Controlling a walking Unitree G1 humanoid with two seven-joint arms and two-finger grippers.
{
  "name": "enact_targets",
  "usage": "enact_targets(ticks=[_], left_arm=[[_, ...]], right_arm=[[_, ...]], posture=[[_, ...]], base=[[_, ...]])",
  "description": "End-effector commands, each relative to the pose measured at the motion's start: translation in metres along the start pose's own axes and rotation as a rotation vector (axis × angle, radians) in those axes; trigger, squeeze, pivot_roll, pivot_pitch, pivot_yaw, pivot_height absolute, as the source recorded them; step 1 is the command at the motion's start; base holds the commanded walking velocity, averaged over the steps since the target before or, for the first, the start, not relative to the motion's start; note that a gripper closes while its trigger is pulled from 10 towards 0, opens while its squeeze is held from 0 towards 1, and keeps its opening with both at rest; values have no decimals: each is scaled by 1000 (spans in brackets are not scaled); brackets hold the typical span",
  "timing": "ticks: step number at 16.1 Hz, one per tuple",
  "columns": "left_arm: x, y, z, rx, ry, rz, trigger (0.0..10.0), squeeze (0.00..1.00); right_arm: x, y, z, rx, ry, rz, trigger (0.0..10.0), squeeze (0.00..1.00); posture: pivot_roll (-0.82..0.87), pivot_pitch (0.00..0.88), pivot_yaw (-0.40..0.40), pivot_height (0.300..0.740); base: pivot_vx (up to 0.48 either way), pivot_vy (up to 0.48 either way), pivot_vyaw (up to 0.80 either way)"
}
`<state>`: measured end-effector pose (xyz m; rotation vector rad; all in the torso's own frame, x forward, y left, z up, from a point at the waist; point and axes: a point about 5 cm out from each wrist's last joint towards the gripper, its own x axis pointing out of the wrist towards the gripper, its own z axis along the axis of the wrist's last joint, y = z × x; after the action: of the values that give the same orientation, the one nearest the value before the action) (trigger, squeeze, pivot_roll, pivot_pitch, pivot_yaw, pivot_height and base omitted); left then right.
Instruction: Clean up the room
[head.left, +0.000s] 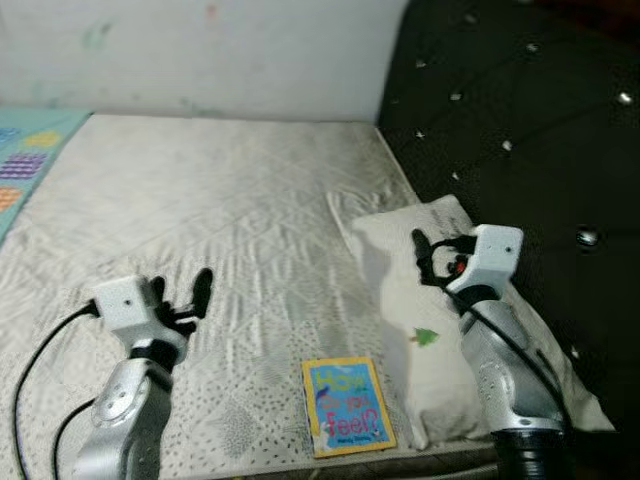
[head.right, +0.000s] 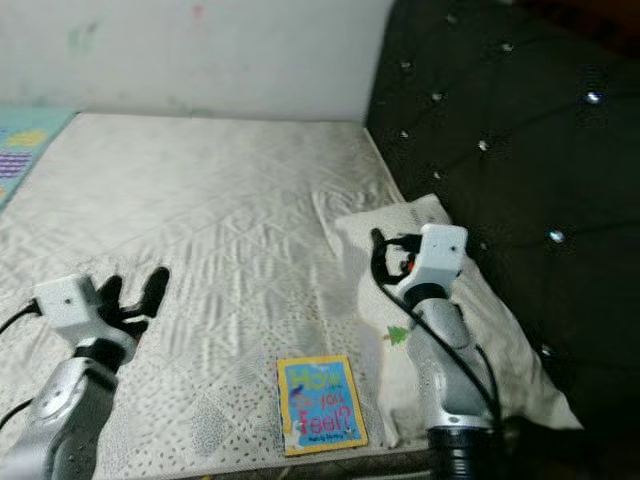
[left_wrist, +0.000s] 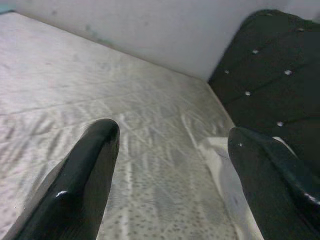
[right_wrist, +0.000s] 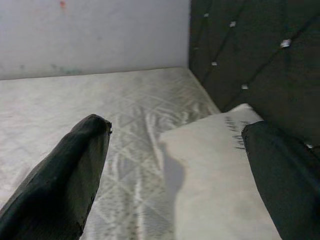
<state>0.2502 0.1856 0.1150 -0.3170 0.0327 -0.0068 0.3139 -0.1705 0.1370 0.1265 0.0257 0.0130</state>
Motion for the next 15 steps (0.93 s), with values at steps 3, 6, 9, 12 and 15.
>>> enact_targets(ticks=[3, 6, 9, 12, 15], left_arm=[[0, 1, 3, 8, 0, 1, 10000, 0], [0, 1, 3, 7, 6, 1, 10000, 0], [0, 1, 3, 9, 7, 1, 10000, 0], [1, 1, 3, 12, 8, 1, 10000, 0], [1, 2, 4, 6, -1, 10, 10000, 0]], right_arm=[[1, 0, 6, 6, -20, 4, 10000, 0], [0, 1, 6, 4, -18, 6, 10000, 0], [1, 3, 6, 8, -20, 20, 10000, 0], [1, 5, 7, -2, -22, 31, 10000, 0], [1, 7, 6, -22, -22, 49, 10000, 0]], posture=[[-26, 0, -28, 740], [-26, 0, -28, 740], [-25, 0, -28, 740], [-22, 0, -30, 740], [-21, 0, -31, 740]], base=[[0, 308, -465], [0, 321, 0], [0, 326, 0], [0, 334, 0], [0, 112, 533]])
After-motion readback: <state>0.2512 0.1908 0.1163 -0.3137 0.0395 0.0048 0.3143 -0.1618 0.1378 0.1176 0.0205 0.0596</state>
